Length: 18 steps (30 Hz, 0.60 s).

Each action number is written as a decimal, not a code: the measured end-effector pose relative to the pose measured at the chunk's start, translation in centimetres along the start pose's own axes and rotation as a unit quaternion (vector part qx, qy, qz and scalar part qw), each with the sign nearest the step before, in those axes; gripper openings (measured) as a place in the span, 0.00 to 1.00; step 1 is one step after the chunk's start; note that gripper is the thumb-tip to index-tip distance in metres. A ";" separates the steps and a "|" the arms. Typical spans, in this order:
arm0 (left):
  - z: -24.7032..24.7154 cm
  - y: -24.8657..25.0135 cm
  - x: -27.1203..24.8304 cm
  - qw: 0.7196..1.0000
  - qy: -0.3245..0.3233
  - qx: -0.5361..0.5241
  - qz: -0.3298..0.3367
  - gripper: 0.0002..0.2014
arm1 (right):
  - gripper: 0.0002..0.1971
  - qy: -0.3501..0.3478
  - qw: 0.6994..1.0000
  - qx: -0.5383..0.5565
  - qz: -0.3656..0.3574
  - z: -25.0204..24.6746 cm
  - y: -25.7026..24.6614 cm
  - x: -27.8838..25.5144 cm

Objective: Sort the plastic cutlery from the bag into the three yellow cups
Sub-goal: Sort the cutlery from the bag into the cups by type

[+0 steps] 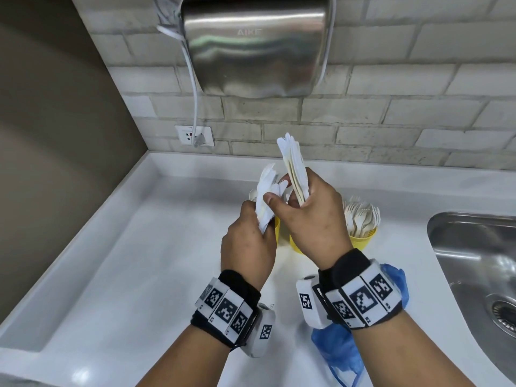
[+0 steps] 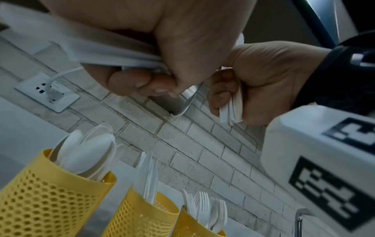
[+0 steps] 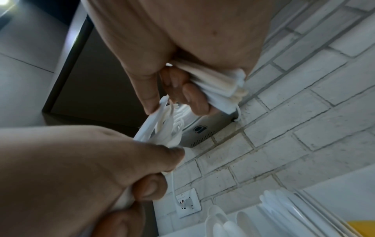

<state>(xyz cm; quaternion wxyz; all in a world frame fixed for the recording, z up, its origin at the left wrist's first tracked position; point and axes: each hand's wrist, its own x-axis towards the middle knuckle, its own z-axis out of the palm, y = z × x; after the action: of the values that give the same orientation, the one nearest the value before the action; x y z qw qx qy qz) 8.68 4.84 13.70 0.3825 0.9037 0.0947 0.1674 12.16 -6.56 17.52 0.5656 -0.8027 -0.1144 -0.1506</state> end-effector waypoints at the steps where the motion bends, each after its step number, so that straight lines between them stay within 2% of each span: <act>1: 0.0 0.0 0.0 1.000 -0.001 0.007 0.002 0.11 | 0.11 0.005 1.000 -0.004 -0.004 0.1 0.0 -0.1; 7: 0.1 0.0 0.0 0.999 -0.010 0.043 0.011 0.13 | 0.08 -0.008 1.000 0.002 0.009 0.0 0.0 -0.3; 12: 0.5 -0.2 -0.1 0.998 -0.010 0.055 0.023 0.17 | 0.12 -0.019 1.000 -0.011 0.002 -0.1 0.2 0.0; 18: 0.1 -0.2 -0.2 0.998 -0.011 0.050 0.030 0.15 | 0.08 0.042 0.997 0.057 0.021 -0.9 0.1 0.4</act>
<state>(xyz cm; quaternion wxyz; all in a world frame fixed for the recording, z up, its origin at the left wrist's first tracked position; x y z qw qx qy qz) 8.54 4.80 13.44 0.3324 0.9261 0.0720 0.1636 12.44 -7.45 17.91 0.6181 -0.7642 -0.0819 -0.1652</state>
